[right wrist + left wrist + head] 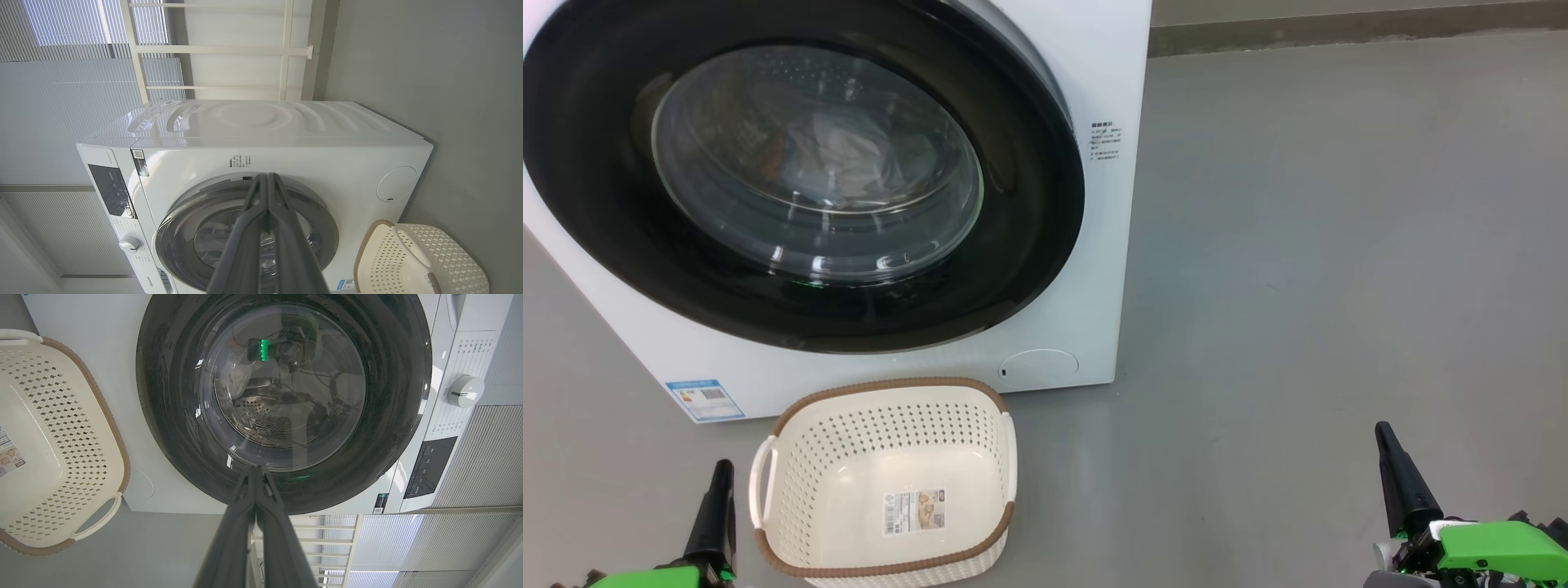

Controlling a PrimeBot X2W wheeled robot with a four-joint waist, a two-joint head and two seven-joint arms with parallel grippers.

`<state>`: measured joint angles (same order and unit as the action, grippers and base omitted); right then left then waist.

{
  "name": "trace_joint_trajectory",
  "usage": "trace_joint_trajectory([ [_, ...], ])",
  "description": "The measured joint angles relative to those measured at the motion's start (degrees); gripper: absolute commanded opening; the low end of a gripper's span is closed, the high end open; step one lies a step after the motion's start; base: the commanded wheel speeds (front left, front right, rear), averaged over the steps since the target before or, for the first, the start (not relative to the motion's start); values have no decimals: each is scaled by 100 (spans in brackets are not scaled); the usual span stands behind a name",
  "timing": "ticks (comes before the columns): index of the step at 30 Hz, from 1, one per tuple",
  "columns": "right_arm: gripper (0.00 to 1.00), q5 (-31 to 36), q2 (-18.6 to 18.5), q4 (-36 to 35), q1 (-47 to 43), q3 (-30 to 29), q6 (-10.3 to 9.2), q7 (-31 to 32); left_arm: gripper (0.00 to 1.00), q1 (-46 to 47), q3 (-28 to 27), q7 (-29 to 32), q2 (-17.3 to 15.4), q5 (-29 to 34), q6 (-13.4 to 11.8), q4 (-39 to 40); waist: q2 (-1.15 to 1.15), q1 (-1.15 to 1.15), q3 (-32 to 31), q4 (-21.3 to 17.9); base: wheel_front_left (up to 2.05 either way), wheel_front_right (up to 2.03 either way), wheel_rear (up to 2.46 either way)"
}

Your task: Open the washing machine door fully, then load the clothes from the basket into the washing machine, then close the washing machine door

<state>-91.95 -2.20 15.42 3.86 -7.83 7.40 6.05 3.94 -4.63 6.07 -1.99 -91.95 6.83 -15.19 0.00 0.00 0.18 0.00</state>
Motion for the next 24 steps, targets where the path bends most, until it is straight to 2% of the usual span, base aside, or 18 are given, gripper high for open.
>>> trace_joint_trajectory([
  [24, 0, 0, 0, 0, 0, -1, 0, 0, 0, 0, -1, 0, 1, 0, 0, -1, 0, 0, 0, 0, 0, 0, 0],
])
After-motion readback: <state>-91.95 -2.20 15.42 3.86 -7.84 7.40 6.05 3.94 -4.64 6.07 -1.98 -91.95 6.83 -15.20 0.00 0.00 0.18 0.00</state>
